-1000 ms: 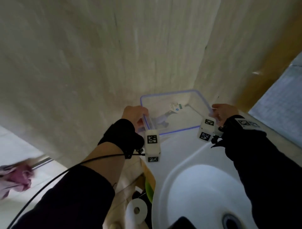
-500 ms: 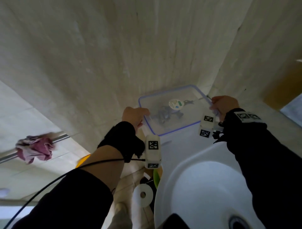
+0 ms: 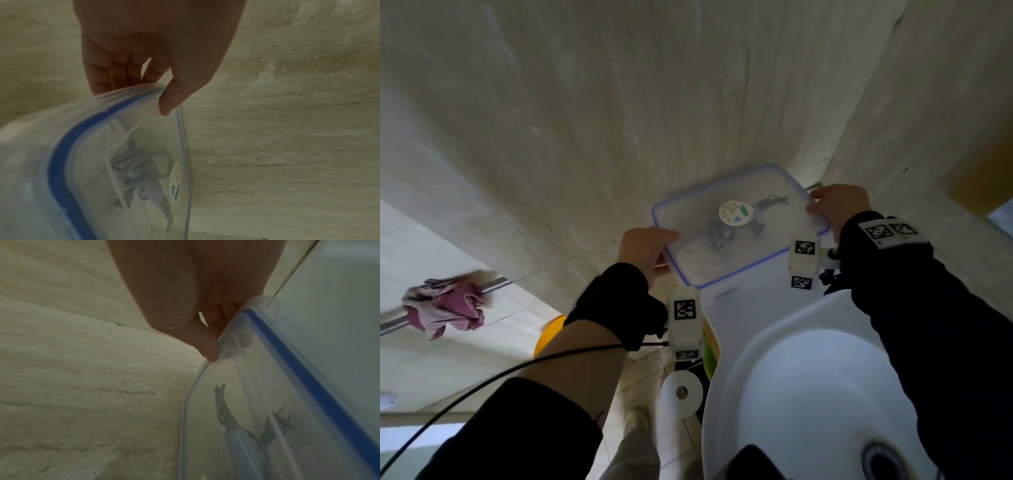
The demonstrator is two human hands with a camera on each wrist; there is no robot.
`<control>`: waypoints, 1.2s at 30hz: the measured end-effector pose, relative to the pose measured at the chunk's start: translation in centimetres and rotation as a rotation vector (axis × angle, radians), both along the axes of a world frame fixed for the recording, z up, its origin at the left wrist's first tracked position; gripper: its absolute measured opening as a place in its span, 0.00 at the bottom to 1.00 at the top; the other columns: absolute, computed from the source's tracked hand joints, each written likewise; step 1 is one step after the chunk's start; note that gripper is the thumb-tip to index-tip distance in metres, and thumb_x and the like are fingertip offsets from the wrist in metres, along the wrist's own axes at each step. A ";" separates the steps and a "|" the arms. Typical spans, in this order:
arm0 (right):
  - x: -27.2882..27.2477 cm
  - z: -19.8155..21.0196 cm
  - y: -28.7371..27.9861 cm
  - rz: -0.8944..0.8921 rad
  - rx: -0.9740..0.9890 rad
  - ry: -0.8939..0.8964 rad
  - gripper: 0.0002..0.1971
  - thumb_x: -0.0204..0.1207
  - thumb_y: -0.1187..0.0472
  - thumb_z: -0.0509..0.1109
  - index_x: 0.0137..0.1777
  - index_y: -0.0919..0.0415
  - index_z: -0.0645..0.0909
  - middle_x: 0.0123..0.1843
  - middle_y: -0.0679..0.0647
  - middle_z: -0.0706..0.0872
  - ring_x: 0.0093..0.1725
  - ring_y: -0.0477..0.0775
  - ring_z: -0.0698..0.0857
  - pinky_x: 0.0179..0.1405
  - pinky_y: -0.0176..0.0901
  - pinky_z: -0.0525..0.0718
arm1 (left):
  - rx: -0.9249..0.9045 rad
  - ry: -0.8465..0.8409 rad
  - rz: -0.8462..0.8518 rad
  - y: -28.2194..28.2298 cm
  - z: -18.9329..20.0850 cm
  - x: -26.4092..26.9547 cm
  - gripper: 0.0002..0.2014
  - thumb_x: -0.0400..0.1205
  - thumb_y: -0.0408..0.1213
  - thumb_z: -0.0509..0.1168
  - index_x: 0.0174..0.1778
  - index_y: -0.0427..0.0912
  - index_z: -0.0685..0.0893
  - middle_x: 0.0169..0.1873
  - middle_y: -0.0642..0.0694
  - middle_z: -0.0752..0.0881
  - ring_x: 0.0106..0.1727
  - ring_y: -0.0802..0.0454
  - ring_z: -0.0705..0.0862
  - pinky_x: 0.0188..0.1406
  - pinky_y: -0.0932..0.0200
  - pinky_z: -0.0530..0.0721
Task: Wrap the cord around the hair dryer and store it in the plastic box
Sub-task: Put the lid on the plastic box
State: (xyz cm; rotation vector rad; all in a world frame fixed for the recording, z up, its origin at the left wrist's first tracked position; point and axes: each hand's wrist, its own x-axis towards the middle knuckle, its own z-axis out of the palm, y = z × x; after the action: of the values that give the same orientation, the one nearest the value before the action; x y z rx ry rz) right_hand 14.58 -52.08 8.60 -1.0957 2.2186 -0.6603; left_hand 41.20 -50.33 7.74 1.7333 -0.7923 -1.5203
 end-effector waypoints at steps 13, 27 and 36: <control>-2.6 -0.9 -1.2 0.047 0.055 -0.058 0.20 0.78 0.66 0.64 0.69 0.71 0.75 0.71 0.70 0.79 0.70 0.67 0.77 0.72 0.58 0.74 | 0.052 0.013 -0.205 -1.7 -0.4 -1.6 0.05 0.78 0.34 0.68 0.37 0.39 0.81 0.31 0.43 0.82 0.31 0.49 0.81 0.31 0.56 0.85; -1.1 0.8 0.6 -0.025 0.118 -0.033 0.21 0.81 0.59 0.61 0.69 0.71 0.75 0.71 0.67 0.79 0.70 0.65 0.77 0.70 0.52 0.74 | 0.022 0.009 -0.172 -1.6 -0.9 -1.9 0.18 0.76 0.33 0.69 0.59 0.25 0.83 0.48 0.28 0.87 0.37 0.40 0.85 0.39 0.48 0.88; -0.3 3.4 2.1 -0.014 0.163 -0.030 0.22 0.82 0.58 0.59 0.70 0.72 0.73 0.72 0.68 0.77 0.70 0.65 0.77 0.68 0.52 0.76 | 0.017 0.057 -0.156 -1.6 -1.3 -1.5 0.17 0.76 0.31 0.68 0.58 0.26 0.83 0.46 0.30 0.86 0.35 0.42 0.86 0.32 0.52 0.88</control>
State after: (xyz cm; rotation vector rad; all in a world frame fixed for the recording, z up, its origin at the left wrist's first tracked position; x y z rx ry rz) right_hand 14.33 -49.94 12.00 -0.9832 2.2128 -0.4888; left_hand 39.69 -51.91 6.44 1.6649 -0.9059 -1.6763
